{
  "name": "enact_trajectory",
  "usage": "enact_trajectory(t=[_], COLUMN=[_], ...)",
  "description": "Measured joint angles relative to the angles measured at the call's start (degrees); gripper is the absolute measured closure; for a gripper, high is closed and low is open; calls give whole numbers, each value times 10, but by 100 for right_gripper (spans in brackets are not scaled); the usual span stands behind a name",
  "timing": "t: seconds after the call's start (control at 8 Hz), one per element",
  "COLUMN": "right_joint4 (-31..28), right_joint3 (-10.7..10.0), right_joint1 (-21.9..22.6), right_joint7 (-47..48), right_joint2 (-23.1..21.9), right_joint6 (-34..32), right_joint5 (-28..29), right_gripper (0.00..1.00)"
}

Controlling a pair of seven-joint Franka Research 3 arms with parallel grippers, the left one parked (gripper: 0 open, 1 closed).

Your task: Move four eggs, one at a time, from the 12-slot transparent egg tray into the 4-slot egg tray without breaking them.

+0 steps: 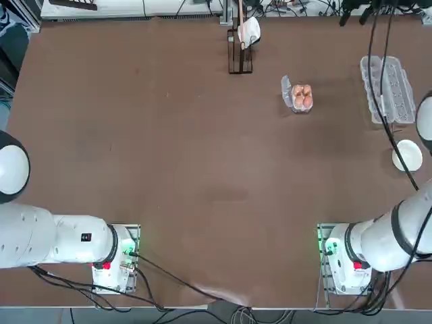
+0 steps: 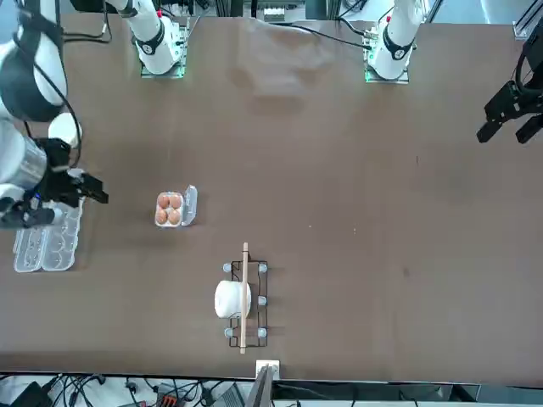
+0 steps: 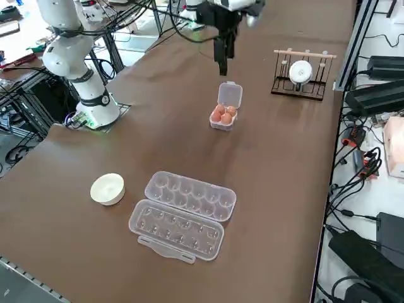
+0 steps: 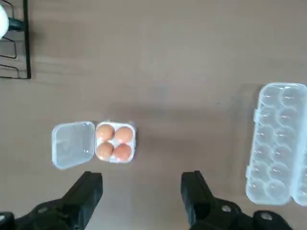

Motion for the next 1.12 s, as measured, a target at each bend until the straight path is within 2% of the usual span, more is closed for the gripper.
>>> enact_trajectory(t=[0.25,0.5,1.12], right_joint4=[19,71,80], right_joint3=[0,0,-3], right_joint1=[10,12,8], right_joint7=[16,20,27], right_joint2=[-47,-57,-46], right_joint6=[-61,-117,-123], right_joint5=[-23,-23,-25], right_gripper=[0,0,0])
